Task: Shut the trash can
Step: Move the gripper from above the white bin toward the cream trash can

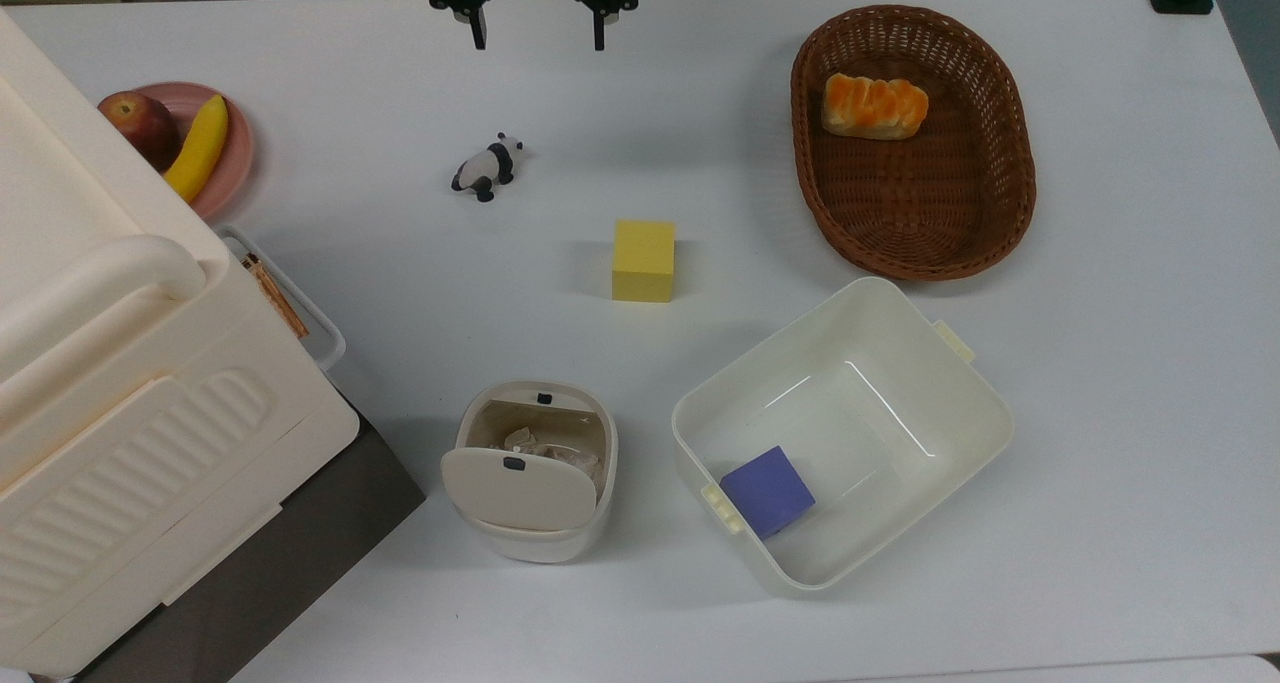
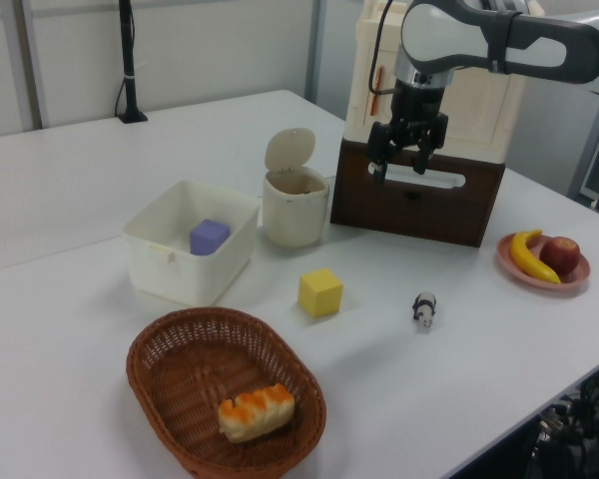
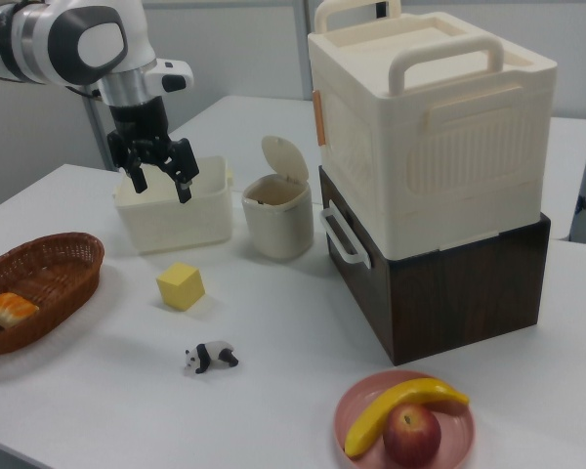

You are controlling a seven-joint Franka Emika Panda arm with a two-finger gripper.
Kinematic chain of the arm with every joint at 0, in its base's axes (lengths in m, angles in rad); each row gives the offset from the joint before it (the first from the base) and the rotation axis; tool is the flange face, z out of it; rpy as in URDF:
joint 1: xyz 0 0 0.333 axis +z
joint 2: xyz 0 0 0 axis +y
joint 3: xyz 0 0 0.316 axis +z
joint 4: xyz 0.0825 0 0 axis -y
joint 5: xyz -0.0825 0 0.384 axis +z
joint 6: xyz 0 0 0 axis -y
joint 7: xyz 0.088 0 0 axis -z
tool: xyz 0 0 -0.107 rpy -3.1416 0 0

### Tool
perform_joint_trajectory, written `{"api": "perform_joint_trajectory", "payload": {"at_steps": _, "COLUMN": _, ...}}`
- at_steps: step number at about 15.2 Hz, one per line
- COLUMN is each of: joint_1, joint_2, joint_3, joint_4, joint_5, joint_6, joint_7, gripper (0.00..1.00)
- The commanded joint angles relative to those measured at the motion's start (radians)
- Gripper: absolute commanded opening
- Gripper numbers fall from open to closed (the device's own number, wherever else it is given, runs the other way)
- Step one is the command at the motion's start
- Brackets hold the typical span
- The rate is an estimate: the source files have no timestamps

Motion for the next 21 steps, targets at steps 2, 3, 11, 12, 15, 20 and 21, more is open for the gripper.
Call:
{"api": "perform_joint_trajectory", "payload": {"at_steps": 2, "joint_1": 0.003, "joint_2": -0.008, "joint_3": -0.014, "joint_4": 0.003, "joint_5": 0.016, "joint_6": 0.017, "joint_7": -0.025, "gripper": 0.63}}
{"api": "perform_joint_trajectory", "payload": {"at_steps": 3, "joint_1": 0.000, "joint_2": -0.008, "joint_3": -0.014, "joint_4": 0.003, "joint_5": 0.025, "joint_6": 0.032, "joint_7": -0.025, "gripper": 0.31}}
{"api": "perform_joint_trajectory", "payload": {"at_steps": 11, "joint_1": -0.006, "joint_2": 0.021, "joint_3": -0.017, "joint_4": 0.005, "joint_5": 0.072, "joint_6": 0.207, "joint_7": -0.020, "gripper": 0.00}}
{"api": "perform_joint_trajectory", "payload": {"at_steps": 12, "joint_1": -0.007, "joint_2": 0.033, "joint_3": -0.017, "joint_4": 0.012, "joint_5": 0.072, "joint_6": 0.236, "joint_7": -0.019, "gripper": 0.00}}
{"api": "perform_joint_trajectory", "payload": {"at_steps": 15, "joint_1": -0.030, "joint_2": 0.158, "joint_3": -0.014, "joint_4": 0.122, "joint_5": 0.072, "joint_6": 0.310, "joint_7": -0.013, "gripper": 0.00}}
{"api": "perform_joint_trajectory", "payload": {"at_steps": 20, "joint_1": -0.030, "joint_2": 0.334, "joint_3": -0.003, "joint_4": 0.291, "joint_5": 0.066, "joint_6": 0.554, "joint_7": -0.020, "gripper": 0.00}}
{"api": "perform_joint_trajectory", "payload": {"at_steps": 21, "joint_1": -0.029, "joint_2": 0.360, "joint_3": -0.003, "joint_4": 0.300, "joint_5": 0.065, "joint_6": 0.655, "joint_7": -0.020, "gripper": 0.00}}
